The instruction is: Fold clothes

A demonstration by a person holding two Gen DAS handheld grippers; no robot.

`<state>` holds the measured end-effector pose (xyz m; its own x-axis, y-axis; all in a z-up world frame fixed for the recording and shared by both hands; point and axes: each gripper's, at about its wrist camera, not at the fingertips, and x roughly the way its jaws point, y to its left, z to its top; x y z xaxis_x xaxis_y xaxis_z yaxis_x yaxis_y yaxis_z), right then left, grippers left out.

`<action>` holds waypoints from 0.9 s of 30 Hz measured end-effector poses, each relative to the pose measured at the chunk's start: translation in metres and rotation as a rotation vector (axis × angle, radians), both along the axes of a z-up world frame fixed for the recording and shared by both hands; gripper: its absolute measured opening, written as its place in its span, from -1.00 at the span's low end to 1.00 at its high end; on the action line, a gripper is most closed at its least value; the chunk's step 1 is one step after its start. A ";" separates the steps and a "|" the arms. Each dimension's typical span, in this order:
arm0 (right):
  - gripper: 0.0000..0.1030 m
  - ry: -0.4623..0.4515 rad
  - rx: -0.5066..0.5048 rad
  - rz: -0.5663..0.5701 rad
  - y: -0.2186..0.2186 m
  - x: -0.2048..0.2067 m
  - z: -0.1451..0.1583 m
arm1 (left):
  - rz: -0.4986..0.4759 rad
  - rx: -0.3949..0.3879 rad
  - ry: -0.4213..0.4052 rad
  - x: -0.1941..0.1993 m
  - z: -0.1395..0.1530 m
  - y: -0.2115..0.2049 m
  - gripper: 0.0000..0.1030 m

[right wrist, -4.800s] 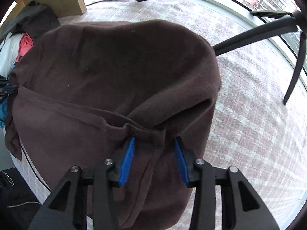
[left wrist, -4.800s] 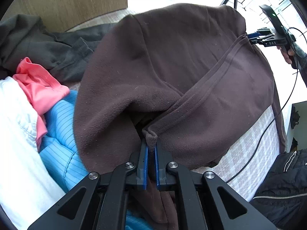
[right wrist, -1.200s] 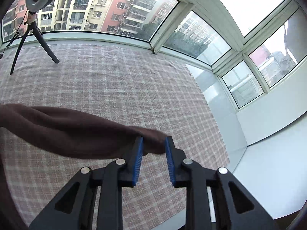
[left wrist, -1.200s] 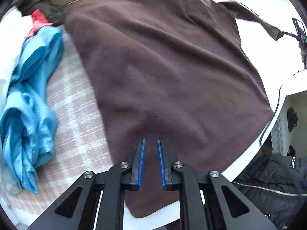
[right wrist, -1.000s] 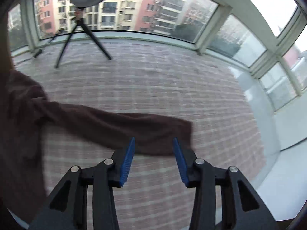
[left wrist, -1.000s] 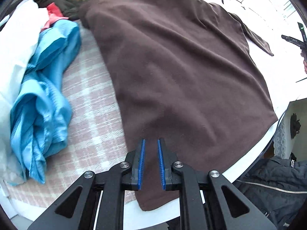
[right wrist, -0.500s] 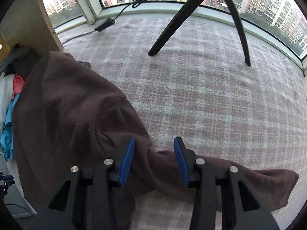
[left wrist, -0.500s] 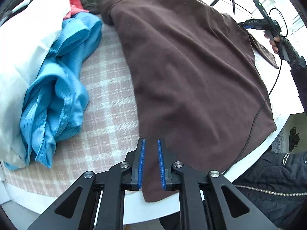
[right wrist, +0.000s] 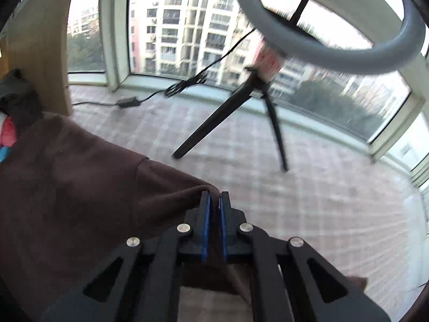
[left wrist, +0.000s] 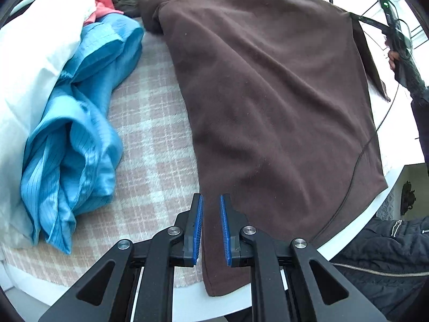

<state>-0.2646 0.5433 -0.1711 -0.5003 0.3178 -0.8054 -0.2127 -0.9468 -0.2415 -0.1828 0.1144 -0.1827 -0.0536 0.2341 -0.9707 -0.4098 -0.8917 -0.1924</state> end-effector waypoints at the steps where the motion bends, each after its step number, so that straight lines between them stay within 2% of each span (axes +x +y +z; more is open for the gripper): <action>1: -0.85 -0.037 0.028 0.007 -0.001 -0.008 -0.007 | 0.002 -0.001 0.003 -0.003 0.000 0.000 -0.75; 2: -0.84 -0.087 0.051 0.004 -0.001 -0.013 -0.018 | 0.005 -0.002 0.008 -0.006 0.000 -0.001 -0.76; 3: -0.75 -0.142 0.072 -0.004 -0.001 -0.018 -0.030 | 0.005 -0.011 0.016 -0.009 0.001 -0.003 -0.75; 4: -0.71 -0.151 0.077 -0.016 -0.001 -0.015 -0.031 | 0.009 -0.019 0.025 -0.012 0.002 -0.006 -0.75; 7: -0.51 -0.107 0.074 -0.061 0.002 0.002 -0.017 | 0.022 -0.039 0.046 -0.020 0.004 -0.018 -0.75; 8: -0.29 -0.082 0.075 -0.080 0.003 0.009 -0.006 | 0.028 -0.042 0.054 -0.023 0.004 -0.024 -0.75; 9: -0.23 -0.056 0.076 -0.098 0.004 0.017 0.004 | 0.029 -0.044 0.063 -0.027 0.004 -0.025 -0.75; 10: -0.23 -0.034 0.043 -0.110 0.003 0.026 0.016 | 0.029 -0.046 0.071 -0.032 0.003 -0.024 -0.76; 13: -0.23 -0.040 -0.203 -0.045 -0.027 0.057 0.033 | 0.011 -0.054 0.093 -0.043 -0.003 -0.023 -0.76; 17: -0.22 -0.123 -0.375 0.148 -0.128 0.073 0.026 | 0.006 -0.007 0.093 -0.051 -0.005 -0.026 -0.75; 21: -0.22 -0.156 -0.557 0.292 -0.237 0.047 0.014 | -0.005 0.027 0.129 -0.047 0.005 -0.035 -0.75; 24: -0.22 -0.180 -0.557 0.386 -0.321 0.023 0.001 | 0.003 0.045 0.151 -0.041 0.015 -0.050 -0.75; 27: -0.22 -0.278 -0.567 0.467 -0.388 0.007 -0.027 | 0.011 0.062 0.173 -0.034 0.026 -0.064 -0.75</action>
<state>-0.2573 0.1553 -0.1983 -0.2367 -0.3734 -0.8970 0.2355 -0.9177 0.3198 -0.2170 0.0500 -0.1569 -0.2209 0.2916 -0.9307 -0.4317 -0.8849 -0.1748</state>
